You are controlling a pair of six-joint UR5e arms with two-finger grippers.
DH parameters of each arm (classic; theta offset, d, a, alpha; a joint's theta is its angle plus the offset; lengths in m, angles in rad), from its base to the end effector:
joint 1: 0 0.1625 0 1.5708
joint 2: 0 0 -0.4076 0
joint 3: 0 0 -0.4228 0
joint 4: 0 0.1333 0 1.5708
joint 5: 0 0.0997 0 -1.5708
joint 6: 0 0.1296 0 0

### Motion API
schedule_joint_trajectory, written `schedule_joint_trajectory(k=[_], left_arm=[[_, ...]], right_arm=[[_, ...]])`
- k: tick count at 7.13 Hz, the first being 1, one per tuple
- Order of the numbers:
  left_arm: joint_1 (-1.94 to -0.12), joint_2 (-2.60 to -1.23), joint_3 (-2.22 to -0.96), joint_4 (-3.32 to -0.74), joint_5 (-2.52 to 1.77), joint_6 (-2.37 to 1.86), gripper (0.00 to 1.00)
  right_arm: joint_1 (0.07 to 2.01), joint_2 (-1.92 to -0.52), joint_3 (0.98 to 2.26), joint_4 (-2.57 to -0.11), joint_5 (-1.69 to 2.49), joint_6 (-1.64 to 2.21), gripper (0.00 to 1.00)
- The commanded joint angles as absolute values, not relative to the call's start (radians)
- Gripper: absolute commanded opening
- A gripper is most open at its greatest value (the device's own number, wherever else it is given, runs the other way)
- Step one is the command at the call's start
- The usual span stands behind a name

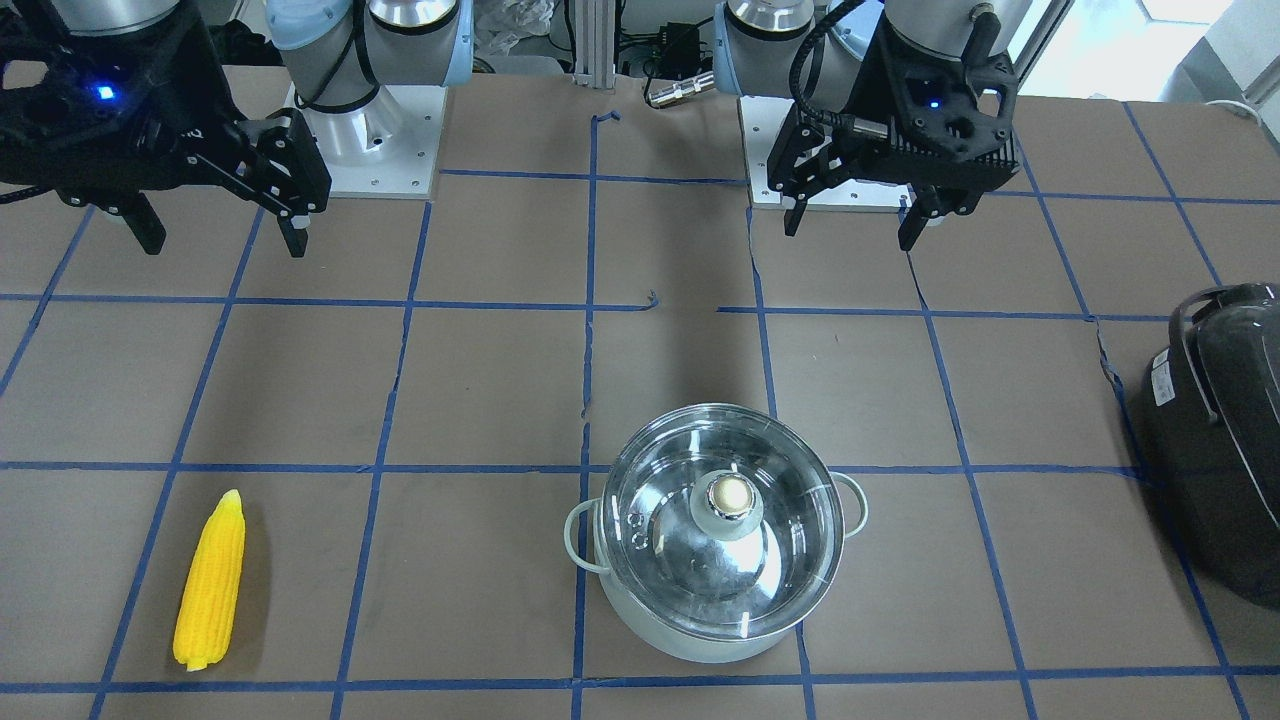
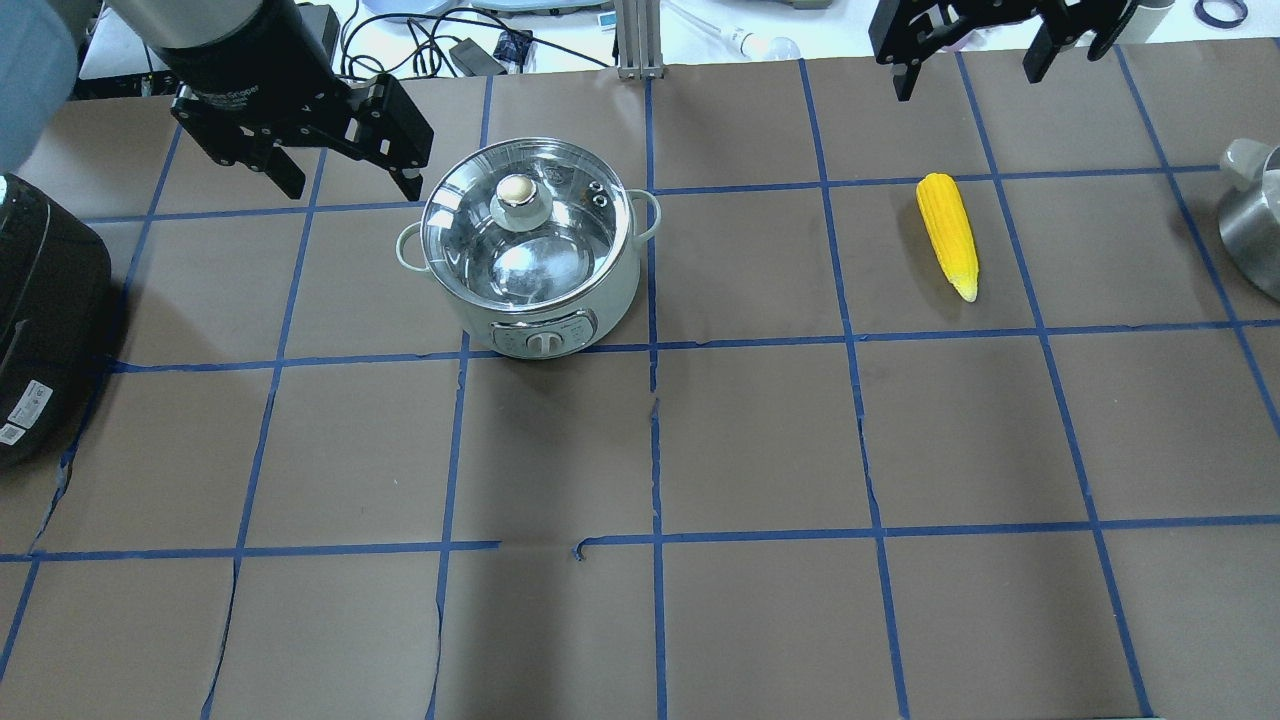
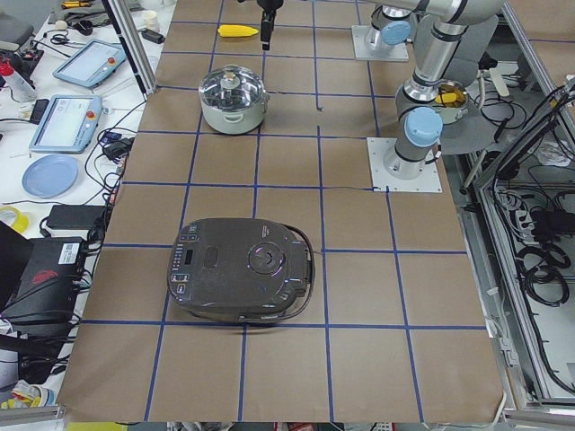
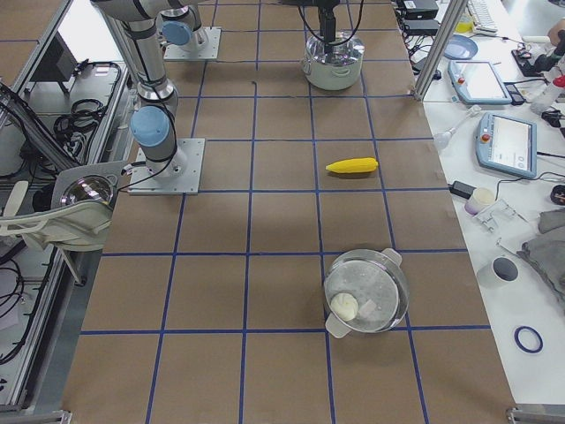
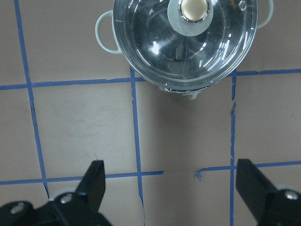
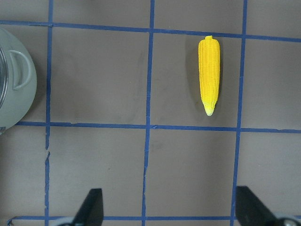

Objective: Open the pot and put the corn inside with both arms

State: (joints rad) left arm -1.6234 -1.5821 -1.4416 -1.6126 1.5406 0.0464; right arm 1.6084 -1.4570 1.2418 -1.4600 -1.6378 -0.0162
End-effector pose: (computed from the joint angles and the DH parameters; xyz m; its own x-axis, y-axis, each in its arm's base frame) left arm -0.1651 -0.5258 0.4982 -0.9945 0.1010 0.0265 0.0987 0.9921 -0.0773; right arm 0.1460 -0.5669 0.5395 -0.9966 -0.0466 0.0683 -0.0535 0.9932 -0.1031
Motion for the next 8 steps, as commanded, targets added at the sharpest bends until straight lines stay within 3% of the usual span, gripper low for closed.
schedule_joint_trajectory(k=[1, 8], left_arm=[[-1.618, -1.583, -1.450, -1.609, 1.540, 0.051, 1.00], [-1.618, -1.586, -1.453, -1.582, 1.542, 0.057, 1.00]], right_arm=[[1.609, -1.451, 1.239, -1.460, -1.599, -0.011, 1.00], [1.609, -1.445, 1.247, -1.460, -1.611, -0.009, 1.00]])
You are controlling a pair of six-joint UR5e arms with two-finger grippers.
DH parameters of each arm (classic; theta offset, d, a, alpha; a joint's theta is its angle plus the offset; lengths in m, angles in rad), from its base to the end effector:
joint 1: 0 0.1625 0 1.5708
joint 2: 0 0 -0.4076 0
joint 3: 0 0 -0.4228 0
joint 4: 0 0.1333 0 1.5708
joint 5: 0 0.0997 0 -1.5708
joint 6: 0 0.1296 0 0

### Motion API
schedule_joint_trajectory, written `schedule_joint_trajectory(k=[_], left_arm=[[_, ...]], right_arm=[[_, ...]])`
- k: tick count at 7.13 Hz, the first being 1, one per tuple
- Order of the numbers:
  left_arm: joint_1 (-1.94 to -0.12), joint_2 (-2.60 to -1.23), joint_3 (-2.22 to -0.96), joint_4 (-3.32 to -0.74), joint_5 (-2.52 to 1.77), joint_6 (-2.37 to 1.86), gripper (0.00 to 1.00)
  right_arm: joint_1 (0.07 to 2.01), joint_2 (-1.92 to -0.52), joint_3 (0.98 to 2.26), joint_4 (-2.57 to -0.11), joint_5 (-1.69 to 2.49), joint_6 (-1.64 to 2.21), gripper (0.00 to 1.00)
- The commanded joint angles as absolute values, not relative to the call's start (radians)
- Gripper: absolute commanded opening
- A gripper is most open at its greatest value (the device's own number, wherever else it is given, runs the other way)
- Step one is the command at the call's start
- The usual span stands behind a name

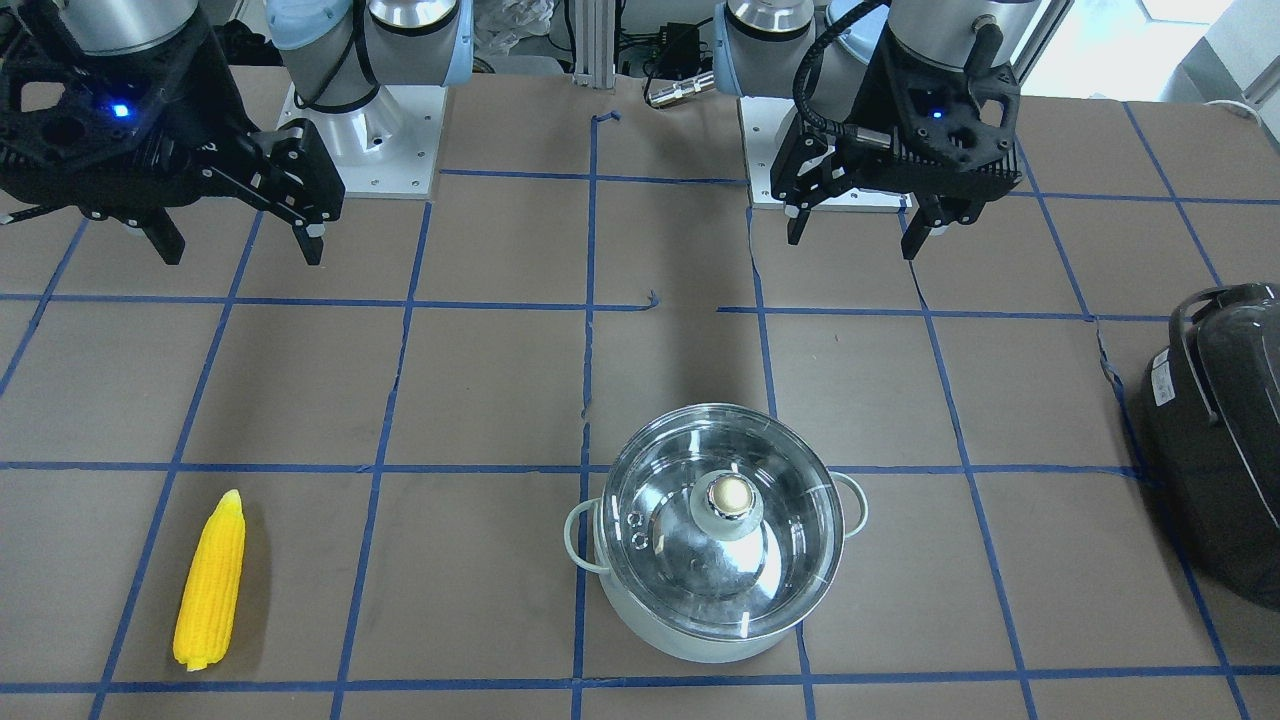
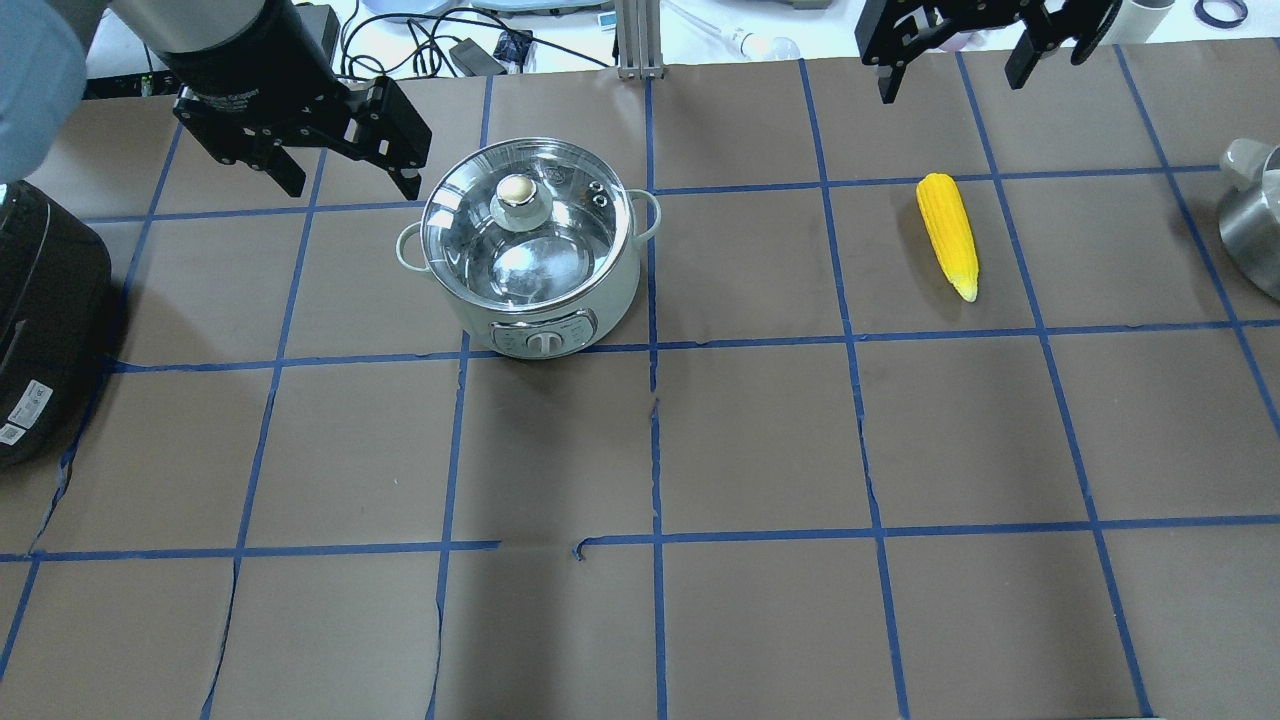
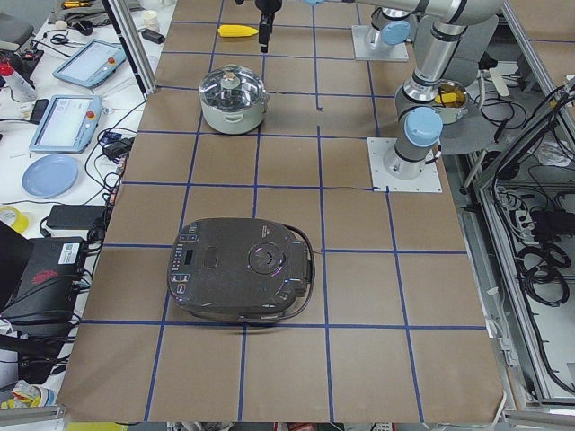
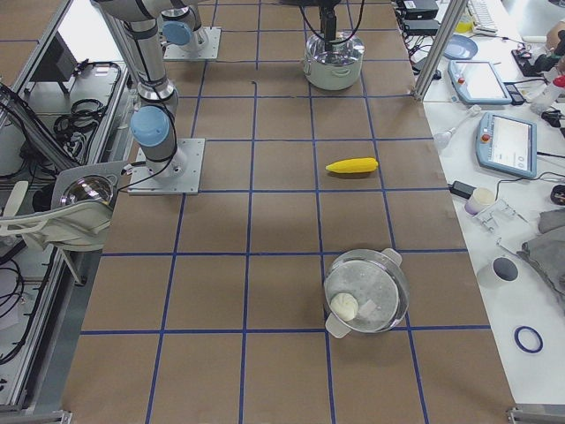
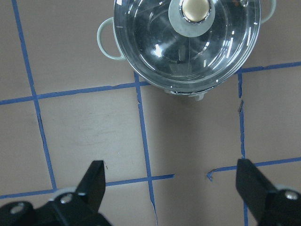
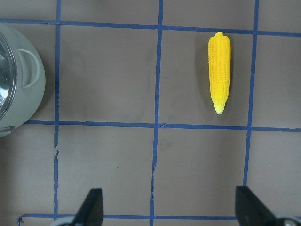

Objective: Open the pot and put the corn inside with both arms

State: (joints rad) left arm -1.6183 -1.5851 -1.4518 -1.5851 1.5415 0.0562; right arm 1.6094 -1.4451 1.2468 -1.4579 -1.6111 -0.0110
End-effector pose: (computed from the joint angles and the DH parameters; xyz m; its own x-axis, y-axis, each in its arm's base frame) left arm -0.1625 -0.5302 0.4942 -0.9941 0.1059 0.0241 0.1033 0.9904 -0.0918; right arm 0.1502 -0.5706 0.5297 -0.9981 -0.0461 0.0411 -0.0494 0.9952 -0.0848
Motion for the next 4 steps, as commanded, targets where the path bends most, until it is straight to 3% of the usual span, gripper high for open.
schedule_joint_trajectory(k=[1, 4], left_arm=[[-1.617, -1.586, -1.453, -1.582, 1.542, 0.058, 1.00], [-1.614, -1.585, -1.453, -1.583, 1.539, 0.057, 1.00]], right_arm=[[1.611, -1.447, 1.247, -1.462, -1.602, -0.009, 1.00], [1.609, -1.445, 1.258, -1.457, -1.579, -0.012, 1.00]])
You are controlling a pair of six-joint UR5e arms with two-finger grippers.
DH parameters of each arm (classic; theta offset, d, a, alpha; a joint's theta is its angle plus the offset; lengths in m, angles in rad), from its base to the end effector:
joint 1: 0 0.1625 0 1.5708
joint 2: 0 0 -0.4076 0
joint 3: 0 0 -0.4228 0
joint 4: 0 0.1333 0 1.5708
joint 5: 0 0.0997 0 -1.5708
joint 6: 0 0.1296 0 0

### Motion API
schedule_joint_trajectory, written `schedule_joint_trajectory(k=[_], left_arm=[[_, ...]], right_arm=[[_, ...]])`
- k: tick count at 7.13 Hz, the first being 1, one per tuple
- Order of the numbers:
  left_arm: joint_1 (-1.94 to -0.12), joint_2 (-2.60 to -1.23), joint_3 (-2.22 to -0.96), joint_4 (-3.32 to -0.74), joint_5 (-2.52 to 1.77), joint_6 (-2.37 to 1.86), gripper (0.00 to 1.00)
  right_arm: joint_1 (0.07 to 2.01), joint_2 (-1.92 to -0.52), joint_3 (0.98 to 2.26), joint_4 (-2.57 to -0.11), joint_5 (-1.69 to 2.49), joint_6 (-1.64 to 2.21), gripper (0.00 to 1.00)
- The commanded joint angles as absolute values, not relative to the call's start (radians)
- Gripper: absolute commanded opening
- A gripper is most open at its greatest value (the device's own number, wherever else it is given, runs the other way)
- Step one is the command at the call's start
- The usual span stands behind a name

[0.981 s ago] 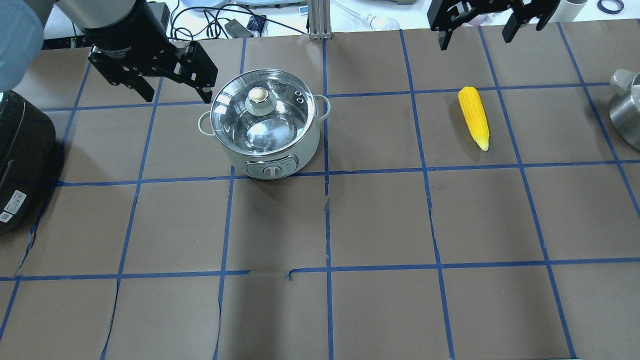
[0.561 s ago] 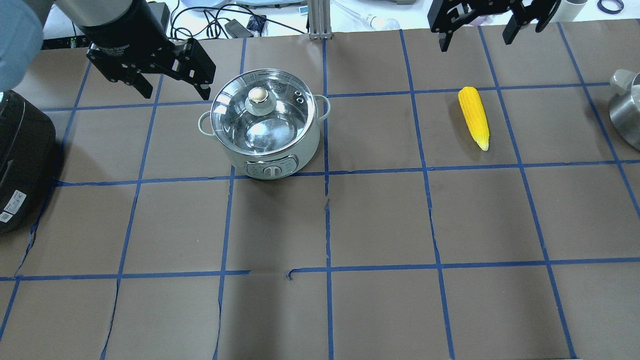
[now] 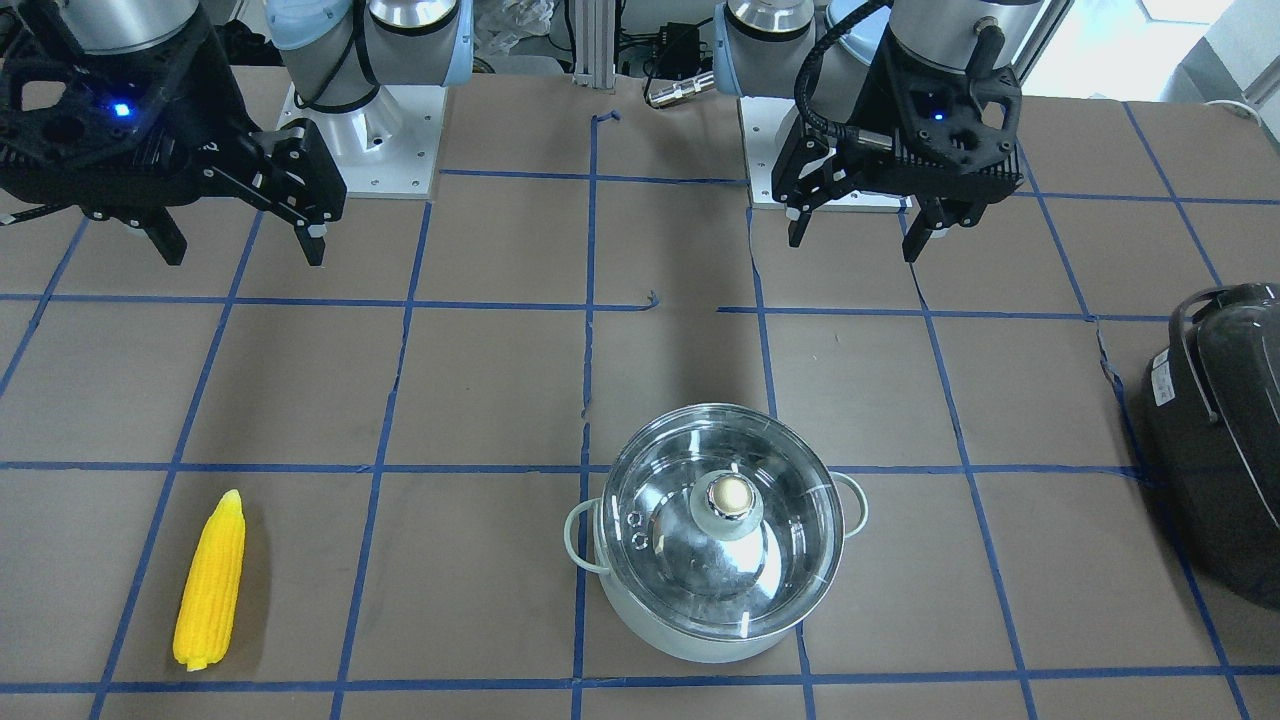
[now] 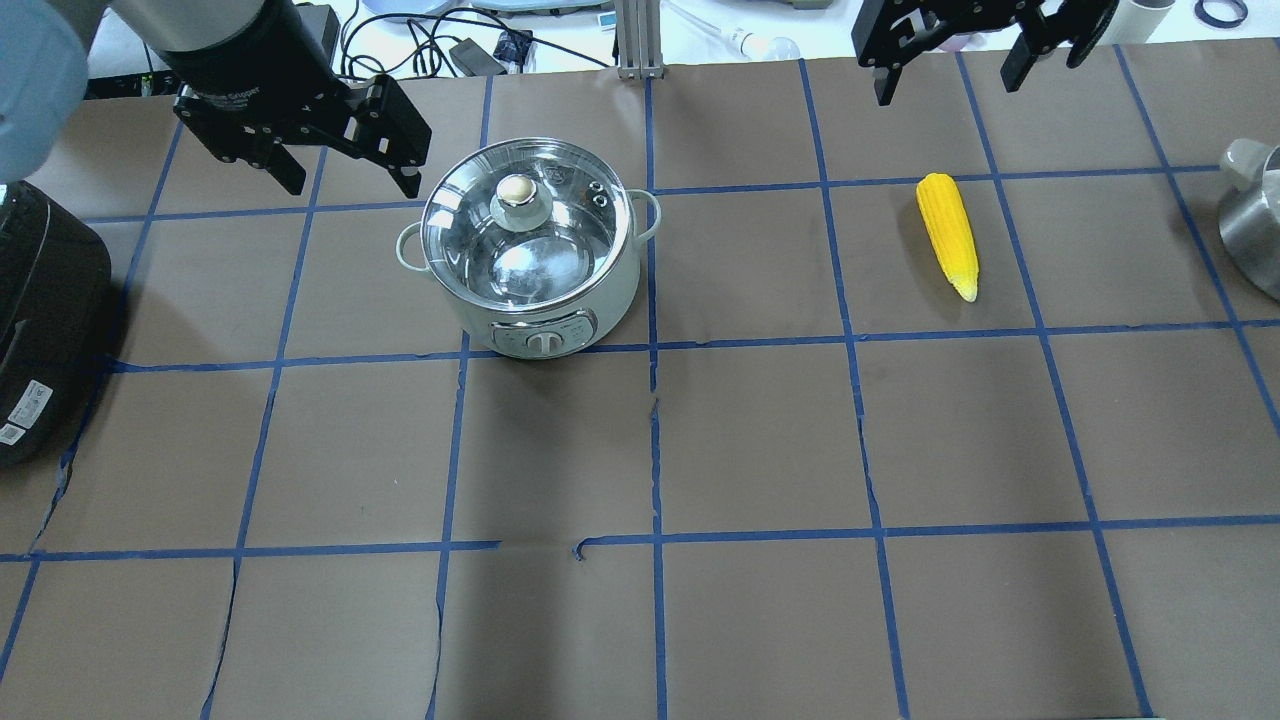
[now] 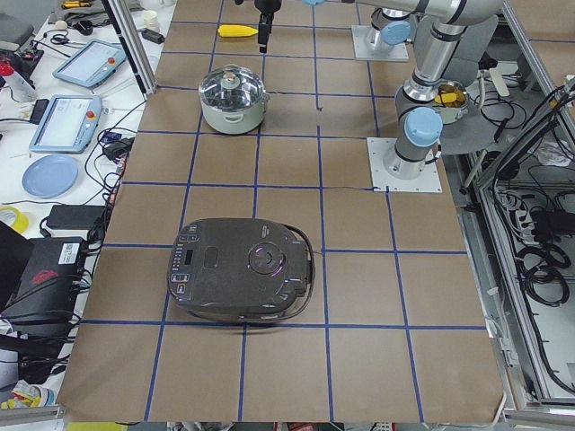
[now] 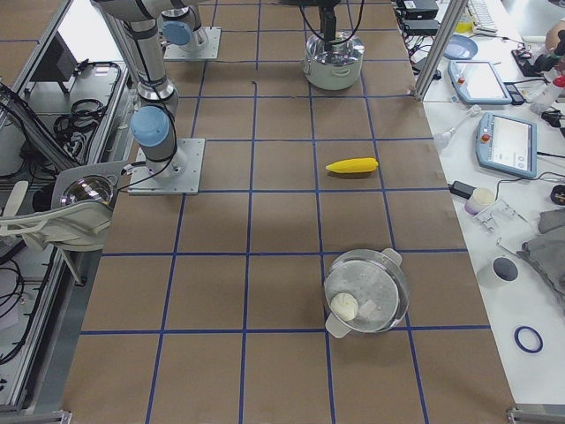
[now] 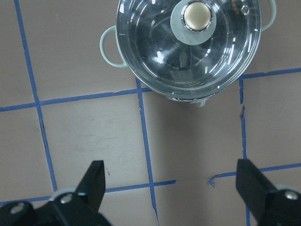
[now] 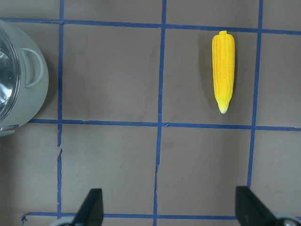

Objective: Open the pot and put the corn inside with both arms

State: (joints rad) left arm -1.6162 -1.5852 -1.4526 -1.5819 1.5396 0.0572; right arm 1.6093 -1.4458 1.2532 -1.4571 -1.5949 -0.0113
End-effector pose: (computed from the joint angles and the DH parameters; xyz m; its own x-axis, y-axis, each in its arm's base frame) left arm -0.1616 -0.5309 0.4941 -0.9941 0.1050 0.0257 0.1022 0.9903 -0.0942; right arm 0.1522 -0.5700 0.5265 -0.9985 -0.0478 0.0249 -0.0497 0.9957 -0.0785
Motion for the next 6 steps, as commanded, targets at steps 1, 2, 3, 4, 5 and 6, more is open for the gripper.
schedule_joint_trajectory(k=[1, 2, 3, 4, 5, 6], left_arm=[[-1.609, -1.583, -1.453, -1.583, 1.537, 0.058, 1.00], [-1.609, -1.583, -1.456, -1.582, 1.537, 0.057, 1.00], [-1.608, -1.583, -1.457, -1.582, 1.537, 0.057, 1.00], [-1.608, -1.583, -1.457, -1.582, 1.537, 0.057, 1.00], [-1.608, -1.583, -1.457, -1.582, 1.539, 0.057, 1.00], [-1.606, -1.583, -1.457, -1.582, 1.537, 0.057, 1.00]], right_arm=[[1.609, -1.445, 1.258, -1.459, -1.580, -0.011, 1.00], [1.609, -1.445, 1.258, -1.459, -1.582, -0.009, 1.00], [1.609, -1.445, 1.258, -1.463, -1.588, -0.009, 1.00], [1.609, -1.445, 1.258, -1.465, -1.588, -0.008, 1.00], [1.609, -1.445, 1.258, -1.466, -1.586, 0.009, 1.00], [1.608, -1.443, 1.258, -1.466, -1.583, 0.015, 1.00]])
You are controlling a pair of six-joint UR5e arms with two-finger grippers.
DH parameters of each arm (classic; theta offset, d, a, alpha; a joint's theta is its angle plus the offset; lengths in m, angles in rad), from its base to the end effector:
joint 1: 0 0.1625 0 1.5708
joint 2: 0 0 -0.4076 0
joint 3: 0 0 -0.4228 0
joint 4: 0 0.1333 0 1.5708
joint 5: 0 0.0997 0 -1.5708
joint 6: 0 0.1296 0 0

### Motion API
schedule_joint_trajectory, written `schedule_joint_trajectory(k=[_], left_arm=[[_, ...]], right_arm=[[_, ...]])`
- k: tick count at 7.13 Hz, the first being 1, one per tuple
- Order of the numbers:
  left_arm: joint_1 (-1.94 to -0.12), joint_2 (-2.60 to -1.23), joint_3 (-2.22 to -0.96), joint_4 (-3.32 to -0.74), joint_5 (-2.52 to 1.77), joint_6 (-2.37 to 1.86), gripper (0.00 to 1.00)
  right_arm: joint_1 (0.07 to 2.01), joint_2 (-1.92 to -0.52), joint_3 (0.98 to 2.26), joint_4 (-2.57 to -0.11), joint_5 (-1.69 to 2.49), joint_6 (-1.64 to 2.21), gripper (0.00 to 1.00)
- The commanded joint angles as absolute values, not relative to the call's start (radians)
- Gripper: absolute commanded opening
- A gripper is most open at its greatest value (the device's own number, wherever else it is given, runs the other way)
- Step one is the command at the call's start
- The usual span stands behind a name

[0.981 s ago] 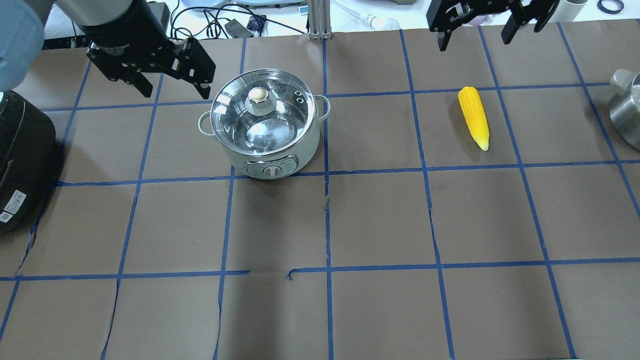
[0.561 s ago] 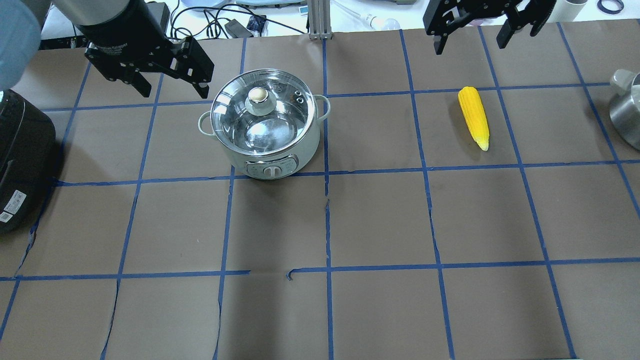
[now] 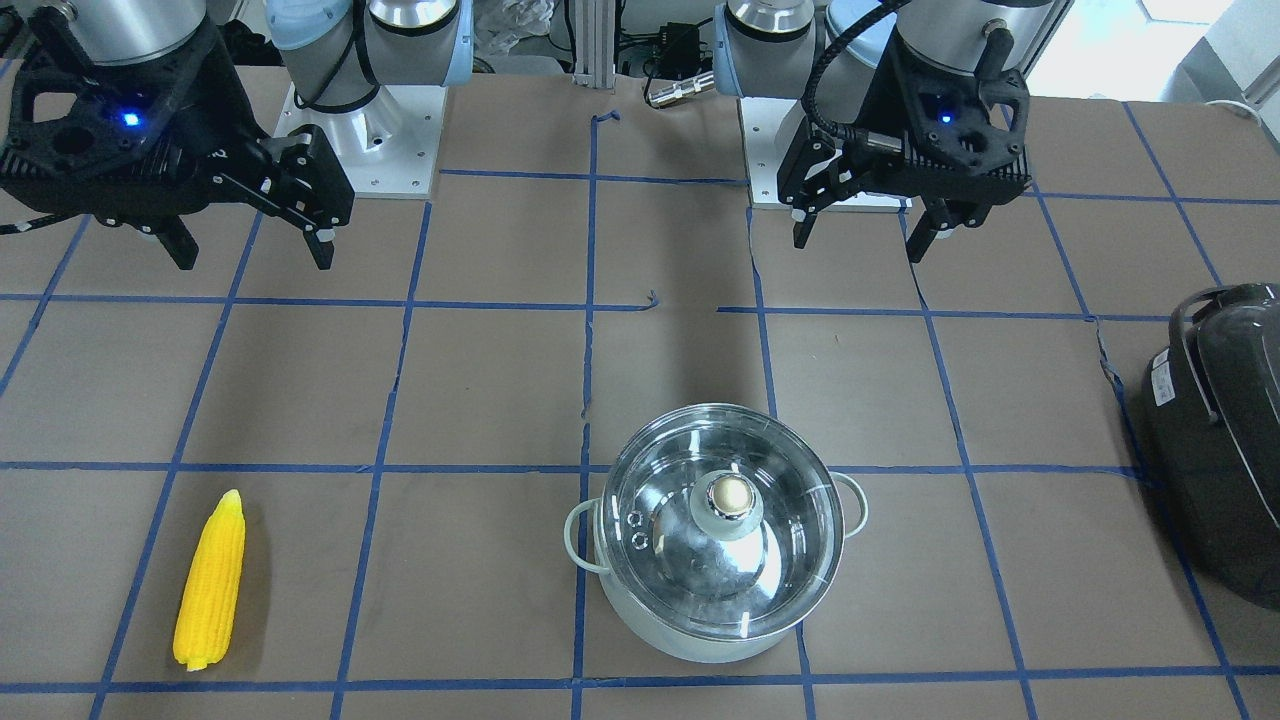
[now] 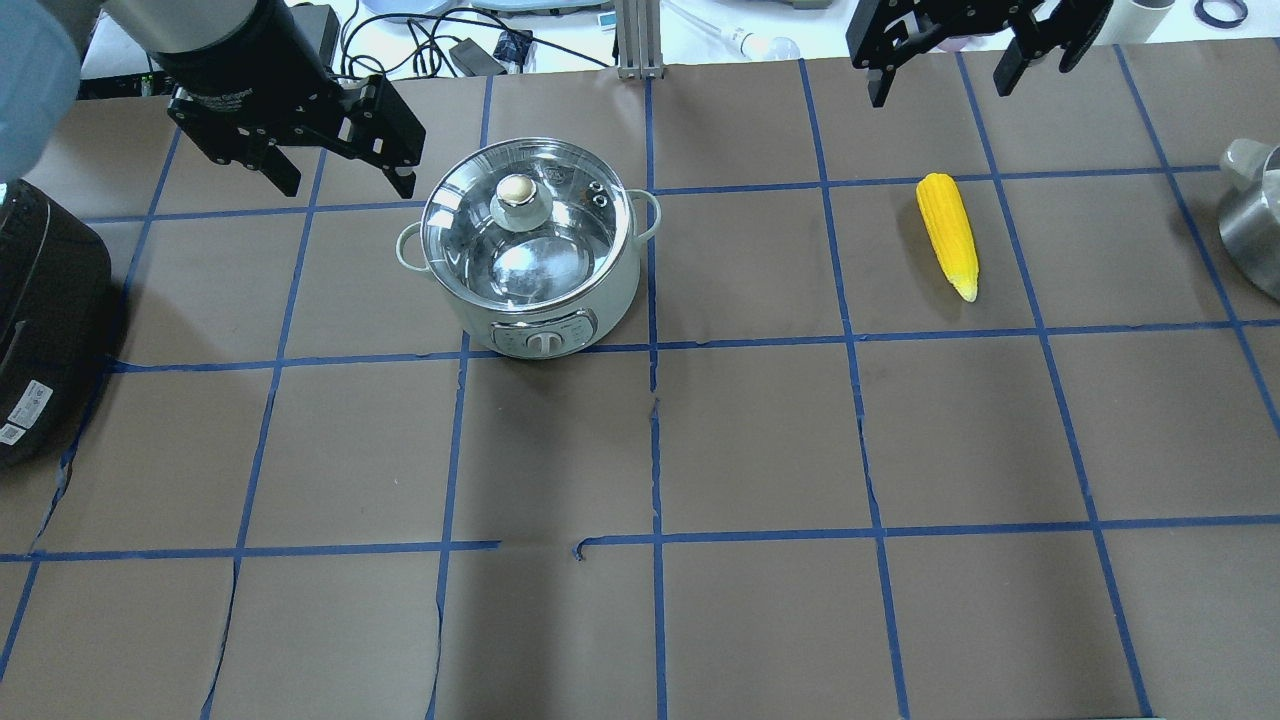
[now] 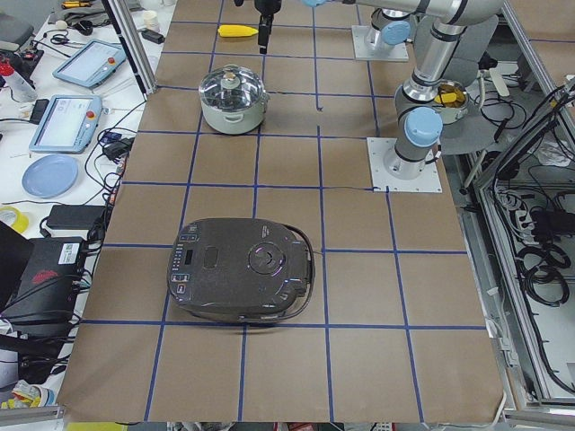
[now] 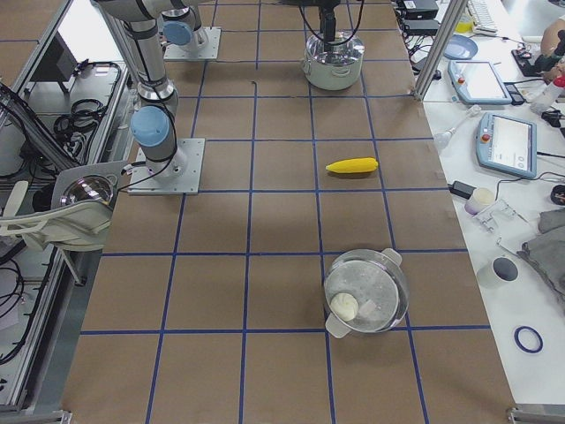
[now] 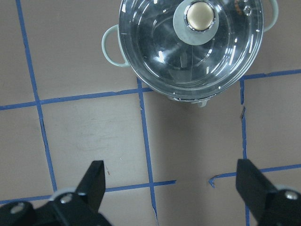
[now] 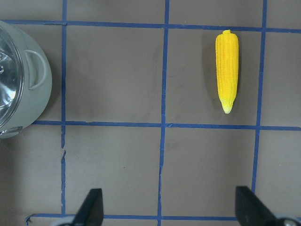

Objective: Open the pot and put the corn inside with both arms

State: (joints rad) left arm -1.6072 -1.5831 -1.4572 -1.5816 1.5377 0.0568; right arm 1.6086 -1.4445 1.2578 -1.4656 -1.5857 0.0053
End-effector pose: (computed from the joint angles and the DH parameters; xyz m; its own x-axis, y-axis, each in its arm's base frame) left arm -0.1570 -0.5313 0.4928 -0.9950 0.0958 0.0278 0.0929 0.9914 -0.0921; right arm 0.1531 -0.5713 0.5243 -0.9994 -0.0313 0.0144 -0.0324 0.9961 -0.0815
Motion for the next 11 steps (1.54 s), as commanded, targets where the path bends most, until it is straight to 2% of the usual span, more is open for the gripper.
schedule_joint_trajectory(k=[1, 11], left_arm=[[-1.608, -1.583, -1.457, -1.582, 1.537, 0.057, 1.00], [-1.615, -1.582, -1.466, -1.577, 1.526, 0.051, 1.00]], right_arm=[[1.605, -1.442, 1.258, -1.498, -1.586, 0.012, 1.00], [1.575, -1.436, 1.272, -1.549, -1.592, 0.006, 1.00]])
